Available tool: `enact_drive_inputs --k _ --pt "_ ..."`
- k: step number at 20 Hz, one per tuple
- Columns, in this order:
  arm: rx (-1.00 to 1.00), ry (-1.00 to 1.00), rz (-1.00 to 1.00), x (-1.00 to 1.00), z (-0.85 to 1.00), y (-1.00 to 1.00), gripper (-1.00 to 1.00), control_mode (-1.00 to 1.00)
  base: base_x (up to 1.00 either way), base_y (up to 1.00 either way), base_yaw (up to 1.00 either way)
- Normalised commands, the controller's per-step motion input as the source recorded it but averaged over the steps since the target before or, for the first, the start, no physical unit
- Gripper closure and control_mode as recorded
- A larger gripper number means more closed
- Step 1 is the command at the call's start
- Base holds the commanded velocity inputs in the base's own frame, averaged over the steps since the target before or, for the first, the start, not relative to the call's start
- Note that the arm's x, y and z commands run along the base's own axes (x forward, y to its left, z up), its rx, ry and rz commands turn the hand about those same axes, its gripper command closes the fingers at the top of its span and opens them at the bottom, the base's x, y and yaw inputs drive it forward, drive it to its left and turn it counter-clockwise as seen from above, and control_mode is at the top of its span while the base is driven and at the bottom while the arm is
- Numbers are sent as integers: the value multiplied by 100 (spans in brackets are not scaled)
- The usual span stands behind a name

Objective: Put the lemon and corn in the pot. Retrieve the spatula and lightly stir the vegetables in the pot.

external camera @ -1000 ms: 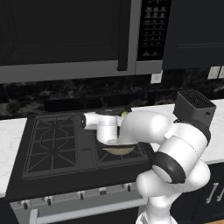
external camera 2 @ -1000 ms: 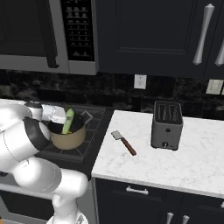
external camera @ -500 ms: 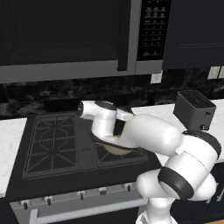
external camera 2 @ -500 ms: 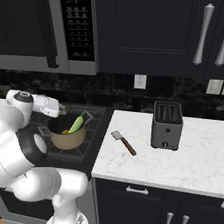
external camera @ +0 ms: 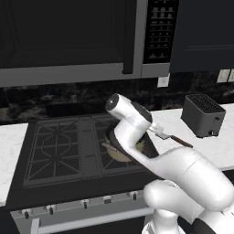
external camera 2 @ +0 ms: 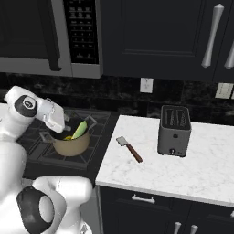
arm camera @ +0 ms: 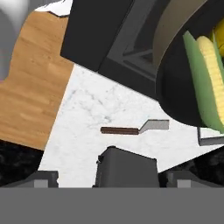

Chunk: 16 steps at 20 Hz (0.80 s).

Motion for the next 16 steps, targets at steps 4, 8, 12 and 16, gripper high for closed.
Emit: enact_drive_inputs --k 4,8,12,16 --pt "24 4 -1 -57 0 -100 -100 -100 0 0 0" --pt "36 17 -1 -17 0 -100 -100 -100 0 0 0" --pt "40 37 4 0 -2 -100 -100 -100 0 0 0" --pt "23 42 15 23 -23 -100 -100 -100 0 0 0"
